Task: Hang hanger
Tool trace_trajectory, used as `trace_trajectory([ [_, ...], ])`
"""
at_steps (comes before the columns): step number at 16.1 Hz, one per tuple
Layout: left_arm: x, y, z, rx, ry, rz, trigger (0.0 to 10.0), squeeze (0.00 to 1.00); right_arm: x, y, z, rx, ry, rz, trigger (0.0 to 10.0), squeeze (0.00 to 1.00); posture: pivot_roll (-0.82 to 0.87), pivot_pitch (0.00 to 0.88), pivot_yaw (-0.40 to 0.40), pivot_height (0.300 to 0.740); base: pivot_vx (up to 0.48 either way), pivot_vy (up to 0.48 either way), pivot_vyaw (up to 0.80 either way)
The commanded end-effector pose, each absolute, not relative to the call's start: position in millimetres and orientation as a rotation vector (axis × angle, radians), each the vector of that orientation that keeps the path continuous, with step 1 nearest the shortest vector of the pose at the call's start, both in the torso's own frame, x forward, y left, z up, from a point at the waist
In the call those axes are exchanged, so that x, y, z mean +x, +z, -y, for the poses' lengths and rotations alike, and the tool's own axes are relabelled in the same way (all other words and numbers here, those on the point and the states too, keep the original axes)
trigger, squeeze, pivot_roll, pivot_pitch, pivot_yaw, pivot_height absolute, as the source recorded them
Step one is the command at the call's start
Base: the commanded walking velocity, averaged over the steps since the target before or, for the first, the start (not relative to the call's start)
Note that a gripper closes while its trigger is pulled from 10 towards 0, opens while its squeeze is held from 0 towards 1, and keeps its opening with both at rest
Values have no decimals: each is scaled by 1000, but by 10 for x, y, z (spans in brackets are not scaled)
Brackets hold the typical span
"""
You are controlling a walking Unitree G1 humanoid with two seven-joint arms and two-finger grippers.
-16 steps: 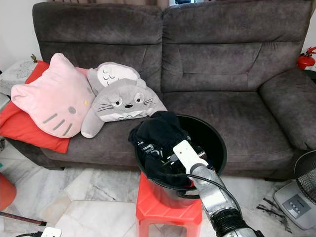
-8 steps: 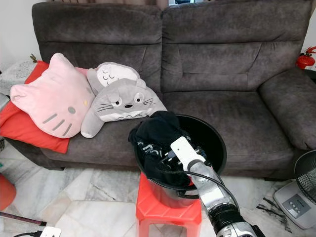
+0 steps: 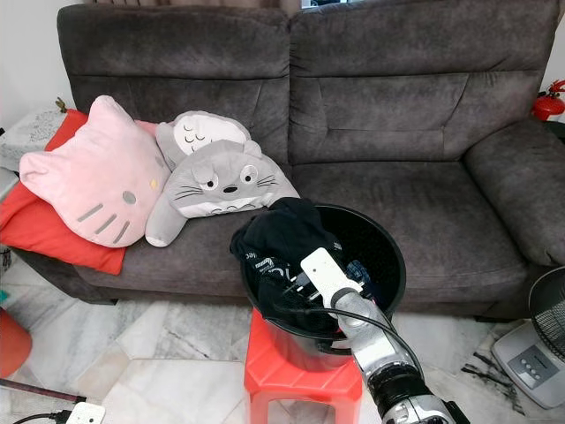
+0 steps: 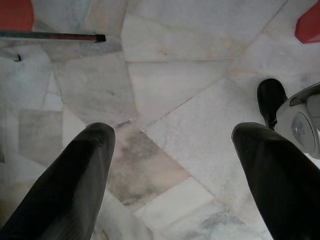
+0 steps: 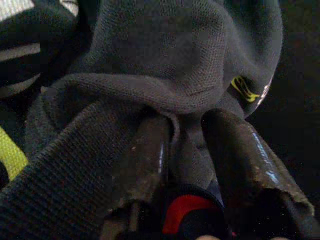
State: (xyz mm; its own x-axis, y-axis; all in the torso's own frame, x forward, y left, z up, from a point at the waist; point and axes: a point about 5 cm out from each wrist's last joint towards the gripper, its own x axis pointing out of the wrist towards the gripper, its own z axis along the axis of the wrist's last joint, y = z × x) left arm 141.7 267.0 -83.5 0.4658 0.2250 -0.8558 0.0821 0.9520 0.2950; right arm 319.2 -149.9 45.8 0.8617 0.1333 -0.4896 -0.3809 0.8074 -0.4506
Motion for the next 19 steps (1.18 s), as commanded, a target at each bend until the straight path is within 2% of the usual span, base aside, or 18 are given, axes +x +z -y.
trace_trajectory([
  [1, 1418, -814, -2732, 342, 88, -1095, 10000, 0, 3217, 473, 1454, -569, 292, -447, 0, 0, -165, 0, 91, 732, 0, 0, 0],
  [9, 1449, -790, -2766, 348, 92, -1087, 10000, 0, 3284, 570, 1434, -593, 282, -385, 0, 0, -161, 0, 96, 732, 0, 0, 0],
  [17, 1512, -780, -2729, 343, 88, -1075, 10000, 0, 3459, 1090, 1394, -679, 290, -157, 0, 0, -172, 0, 98, 732, 0, 0, 0],
  [18, 1520, -777, -2728, 342, 87, -1075, 10000, 0, 3451, 1138, 1369, -678, 315, -142, 1961, 0, -174, 0, 97, 732, 0, 0, 0],
  [19, 1527, -777, -2723, 339, 88, -1075, 10000, 0, 3440, 1177, 1355, -669, 339, -137, 10000, 0, -174, 0, 96, 732, 0, 0, 0],
])
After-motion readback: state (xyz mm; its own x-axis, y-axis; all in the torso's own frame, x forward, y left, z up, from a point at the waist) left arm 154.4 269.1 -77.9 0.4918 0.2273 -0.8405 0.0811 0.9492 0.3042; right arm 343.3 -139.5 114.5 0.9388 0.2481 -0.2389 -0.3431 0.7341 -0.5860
